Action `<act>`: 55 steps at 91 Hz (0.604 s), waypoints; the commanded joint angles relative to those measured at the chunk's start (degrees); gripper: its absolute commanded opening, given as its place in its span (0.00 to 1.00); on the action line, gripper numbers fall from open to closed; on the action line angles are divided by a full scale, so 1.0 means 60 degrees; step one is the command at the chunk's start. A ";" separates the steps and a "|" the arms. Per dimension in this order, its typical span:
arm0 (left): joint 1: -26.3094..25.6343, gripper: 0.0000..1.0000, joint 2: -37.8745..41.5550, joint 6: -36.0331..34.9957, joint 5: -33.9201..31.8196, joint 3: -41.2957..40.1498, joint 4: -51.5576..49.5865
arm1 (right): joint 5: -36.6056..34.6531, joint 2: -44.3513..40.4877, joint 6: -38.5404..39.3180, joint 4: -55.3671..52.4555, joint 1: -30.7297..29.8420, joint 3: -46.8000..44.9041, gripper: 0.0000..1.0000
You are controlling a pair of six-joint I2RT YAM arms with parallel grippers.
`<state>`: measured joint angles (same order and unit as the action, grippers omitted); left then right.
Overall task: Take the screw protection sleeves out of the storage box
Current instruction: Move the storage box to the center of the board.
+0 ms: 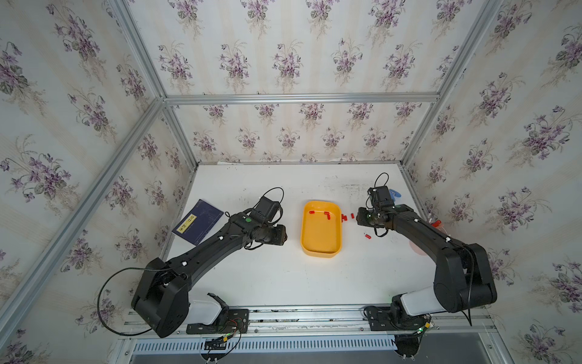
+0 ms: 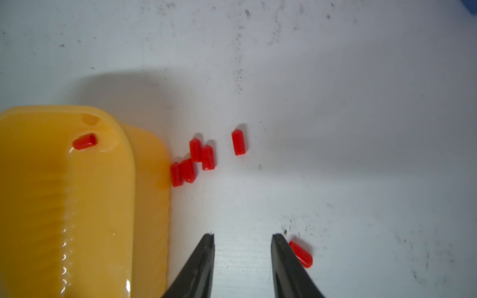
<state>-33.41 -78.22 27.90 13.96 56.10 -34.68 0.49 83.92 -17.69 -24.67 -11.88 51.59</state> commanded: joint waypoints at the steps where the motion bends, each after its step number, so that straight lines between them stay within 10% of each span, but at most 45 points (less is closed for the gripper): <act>1: 0.0002 0.47 0.0106 -0.0001 0.0149 -0.0045 0.0176 | -0.0288 -0.0061 -0.0724 -0.0187 0.0103 -0.0348 0.42; 30: 0.0001 0.47 0.0446 -0.0012 0.0061 -0.0226 0.0118 | -0.0942 0.0334 -0.1447 -0.0343 0.0310 -0.0670 0.44; 55: 0.0002 0.47 0.0511 -0.0015 0.0061 -0.0257 0.0110 | 0.1080 -0.0786 -0.1158 0.0962 0.0256 -0.0833 0.44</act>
<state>-33.41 -75.31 27.88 14.33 54.39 -34.74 -0.45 82.19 -25.50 -24.47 -9.45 46.35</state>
